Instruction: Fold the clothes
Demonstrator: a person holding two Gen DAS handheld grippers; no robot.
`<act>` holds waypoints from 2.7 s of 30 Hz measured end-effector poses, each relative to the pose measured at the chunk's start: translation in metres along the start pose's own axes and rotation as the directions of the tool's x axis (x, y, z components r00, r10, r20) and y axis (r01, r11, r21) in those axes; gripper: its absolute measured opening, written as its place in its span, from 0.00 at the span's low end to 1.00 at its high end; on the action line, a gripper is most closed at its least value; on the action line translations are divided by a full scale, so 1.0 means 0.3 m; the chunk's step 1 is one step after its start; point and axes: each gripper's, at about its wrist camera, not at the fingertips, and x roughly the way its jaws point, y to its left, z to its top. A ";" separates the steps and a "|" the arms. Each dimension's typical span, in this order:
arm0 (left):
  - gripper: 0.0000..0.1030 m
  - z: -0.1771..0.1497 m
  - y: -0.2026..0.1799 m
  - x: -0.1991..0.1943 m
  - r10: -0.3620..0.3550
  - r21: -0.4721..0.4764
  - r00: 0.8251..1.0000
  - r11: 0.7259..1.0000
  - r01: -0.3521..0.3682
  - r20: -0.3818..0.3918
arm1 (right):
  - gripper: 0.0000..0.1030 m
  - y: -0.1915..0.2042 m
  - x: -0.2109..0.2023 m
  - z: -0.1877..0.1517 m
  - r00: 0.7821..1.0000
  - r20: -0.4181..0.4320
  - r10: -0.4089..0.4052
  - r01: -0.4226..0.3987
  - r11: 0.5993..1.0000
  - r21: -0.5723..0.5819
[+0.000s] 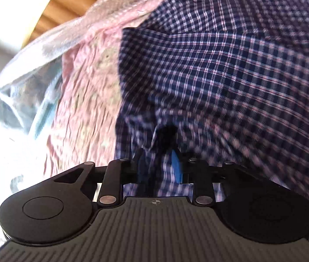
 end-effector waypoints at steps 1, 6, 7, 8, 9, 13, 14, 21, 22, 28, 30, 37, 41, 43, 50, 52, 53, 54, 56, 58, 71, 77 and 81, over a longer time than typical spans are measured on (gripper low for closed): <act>0.26 0.007 0.011 -0.015 -0.007 -0.013 1.000 1.000 0.007 0.005 | 0.31 0.018 -0.036 -0.013 1.000 0.000 -0.002 0.002 1.000 -0.025; 0.26 0.105 0.148 0.010 0.019 -0.204 0.992 0.979 0.008 0.127 | 0.31 0.204 -0.040 -0.052 0.999 0.031 0.033 -0.023 0.961 -0.275; 0.26 0.122 0.163 0.043 0.012 -0.218 0.990 0.976 0.018 0.137 | 0.31 0.218 0.002 -0.072 1.000 0.015 0.012 -0.006 0.945 -0.328; 0.26 0.129 0.168 0.083 -0.006 -0.213 0.992 0.976 0.032 0.123 | 0.28 0.231 0.044 -0.092 1.000 -0.001 -0.010 0.009 0.925 -0.381; 0.27 0.121 0.165 0.125 -0.032 -0.200 0.995 0.979 0.049 0.090 | 0.27 0.245 0.086 -0.112 0.999 -0.015 -0.033 0.024 0.901 -0.432; 0.36 0.035 0.135 0.216 -0.095 -0.129 0.995 0.987 0.091 -0.025 | 0.18 0.218 0.161 -0.138 0.989 -0.054 -0.140 0.093 0.852 -0.515; 0.43 0.019 0.131 0.205 -0.110 -0.120 0.994 0.987 0.107 -0.015 | 0.18 0.212 0.146 -0.123 0.987 -0.079 -0.138 0.080 0.862 -0.500; 0.42 0.132 0.298 0.154 -0.210 -0.202 0.977 0.956 0.210 0.022 | 0.41 0.270 0.041 0.160 0.989 0.113 -0.092 0.135 0.867 -0.479; 0.43 0.170 0.336 0.154 -0.213 -0.201 0.976 0.955 0.217 0.044 | 0.45 0.260 0.074 0.220 0.986 0.127 -0.105 0.152 0.874 -0.461; 0.48 0.382 0.526 0.231 -0.215 -0.136 0.967 0.963 0.233 0.138 | 0.60 0.187 0.301 0.444 0.991 0.073 -0.114 0.135 0.889 -0.437; 0.48 0.456 0.570 0.288 -0.235 -0.115 0.958 0.960 0.255 0.165 | 0.59 0.164 0.368 0.473 0.996 0.006 -0.093 0.086 0.885 -0.457; 0.50 0.665 0.661 0.482 -0.238 -0.051 0.944 0.965 0.256 0.228 | 0.00 0.107 0.312 0.473 1.000 -0.018 -0.020 0.009 0.885 -0.465; 0.51 0.780 0.709 0.602 -0.233 -0.016 0.939 0.969 0.245 0.255 | 0.00 0.080 0.244 0.488 1.000 0.009 0.021 -0.015 0.901 -0.433; 0.51 0.837 0.733 0.662 -0.230 0.001 0.935 0.971 0.239 0.268 | 0.00 0.083 0.245 0.495 1.000 0.003 0.023 -0.020 0.891 -0.453; 0.51 0.964 0.770 0.797 -0.233 0.010 0.919 0.970 0.242 0.318 | 0.00 0.059 0.188 0.479 0.997 0.064 -0.050 0.074 0.880 -0.469; 0.51 1.013 0.799 0.846 -0.249 -0.016 0.911 0.963 0.269 0.328 | 0.00 0.040 0.173 0.459 0.991 0.069 -0.111 0.130 0.877 -0.463; 0.51 1.036 0.813 0.872 -0.259 -0.029 0.908 0.958 0.284 0.330 | 0.00 0.025 0.181 0.447 0.989 0.059 -0.137 0.149 0.878 -0.456; 0.51 1.055 0.825 0.903 -0.273 -0.043 0.907 0.952 0.302 0.321 | 0.00 0.012 0.196 0.436 0.986 0.049 -0.159 0.163 0.876 -0.454; 0.51 1.091 0.852 0.966 -0.304 -0.074 0.904 0.938 0.340 0.301 | 0.00 -0.009 0.224 0.420 0.983 0.030 -0.180 0.174 0.876 -0.450; 0.48 1.114 0.884 1.043 -0.350 -0.114 0.901 0.915 0.388 0.258 | 0.00 -0.024 0.239 0.413 0.984 0.021 -0.179 0.170 0.881 -0.442; 0.41 1.176 0.965 1.151 -0.302 -0.188 0.934 0.922 0.337 0.193 | 0.47 -0.279 -0.176 0.235 0.973 0.050 -0.226 0.227 0.891 -0.393; 0.38 1.197 0.936 1.159 -0.223 -0.198 0.960 0.947 0.254 0.166 | 0.04 -0.372 -0.247 0.094 0.956 -0.077 -0.284 0.222 0.866 -0.449; 0.36 1.216 0.872 1.155 -0.120 -0.137 0.983 0.981 0.138 0.136 | 0.00 -0.401 -0.297 0.037 0.940 -0.061 -0.336 0.269 0.837 -0.476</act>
